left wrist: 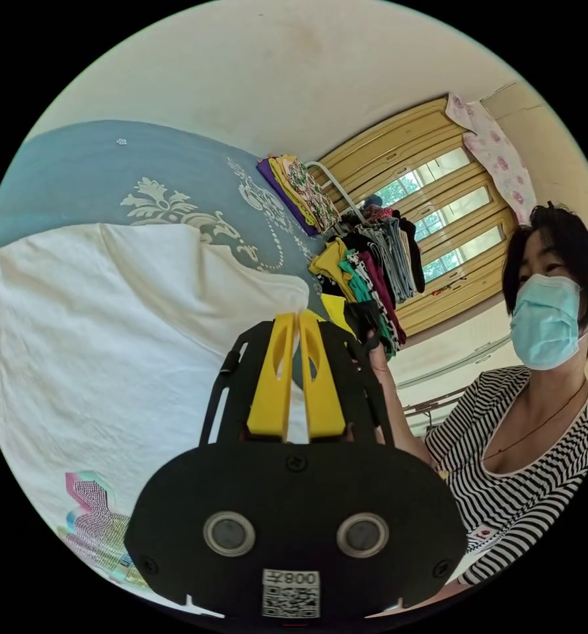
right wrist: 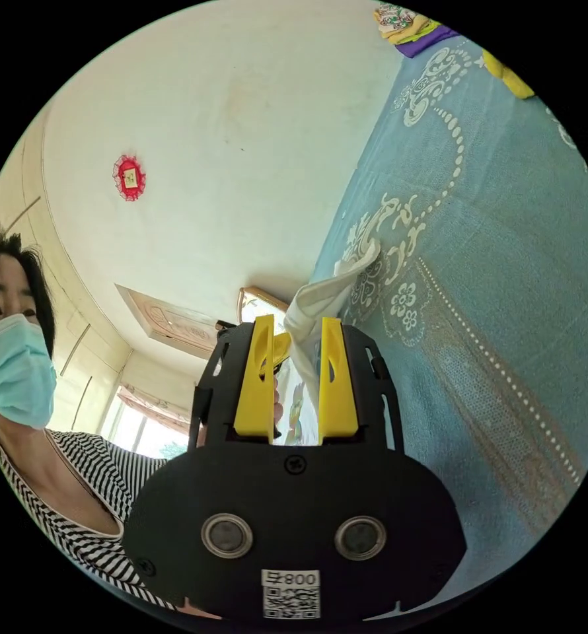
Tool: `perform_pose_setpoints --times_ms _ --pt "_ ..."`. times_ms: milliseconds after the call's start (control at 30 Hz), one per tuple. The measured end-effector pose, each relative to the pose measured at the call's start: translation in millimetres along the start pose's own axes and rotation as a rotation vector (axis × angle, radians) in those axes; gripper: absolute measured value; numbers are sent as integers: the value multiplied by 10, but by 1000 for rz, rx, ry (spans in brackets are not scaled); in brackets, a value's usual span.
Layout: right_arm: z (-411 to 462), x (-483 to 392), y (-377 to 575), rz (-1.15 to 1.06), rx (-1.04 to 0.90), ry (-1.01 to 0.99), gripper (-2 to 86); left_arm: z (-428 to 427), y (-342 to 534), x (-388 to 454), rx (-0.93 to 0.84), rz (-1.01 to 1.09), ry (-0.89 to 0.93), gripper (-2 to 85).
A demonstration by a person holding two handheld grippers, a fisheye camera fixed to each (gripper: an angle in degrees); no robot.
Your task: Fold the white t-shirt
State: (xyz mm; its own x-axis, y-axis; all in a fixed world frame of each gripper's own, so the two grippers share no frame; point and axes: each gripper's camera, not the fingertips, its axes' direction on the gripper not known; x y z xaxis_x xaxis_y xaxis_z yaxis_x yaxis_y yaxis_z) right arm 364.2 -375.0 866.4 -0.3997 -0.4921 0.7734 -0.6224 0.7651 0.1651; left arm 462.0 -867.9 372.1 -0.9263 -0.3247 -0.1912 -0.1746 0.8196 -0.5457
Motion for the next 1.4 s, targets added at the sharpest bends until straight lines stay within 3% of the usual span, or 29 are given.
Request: perform_pose_setpoints --times_ms 133,333,567,733,833,1067,1400 --pt "25 -9 -47 10 -21 -31 59 157 160 -496 -37 1 52 23" --pt "43 -158 -93 -11 -57 27 23 45 135 -1025 23 73 -95 44" --pt "114 -356 -124 -42 -108 85 16 1080 -473 -1635 -281 241 -435 61" --pt "162 -431 -125 -47 -118 110 14 1724 -443 -2036 -474 358 -611 30" --pt "203 -472 -118 -45 -124 113 13 1756 -340 -2156 -467 395 -654 14" --pt "199 -916 -106 -138 -100 238 11 1382 -285 -2222 -207 442 -595 6" --pt "497 -967 -51 -93 -159 549 4 1878 -25 -3166 -313 375 -670 9"
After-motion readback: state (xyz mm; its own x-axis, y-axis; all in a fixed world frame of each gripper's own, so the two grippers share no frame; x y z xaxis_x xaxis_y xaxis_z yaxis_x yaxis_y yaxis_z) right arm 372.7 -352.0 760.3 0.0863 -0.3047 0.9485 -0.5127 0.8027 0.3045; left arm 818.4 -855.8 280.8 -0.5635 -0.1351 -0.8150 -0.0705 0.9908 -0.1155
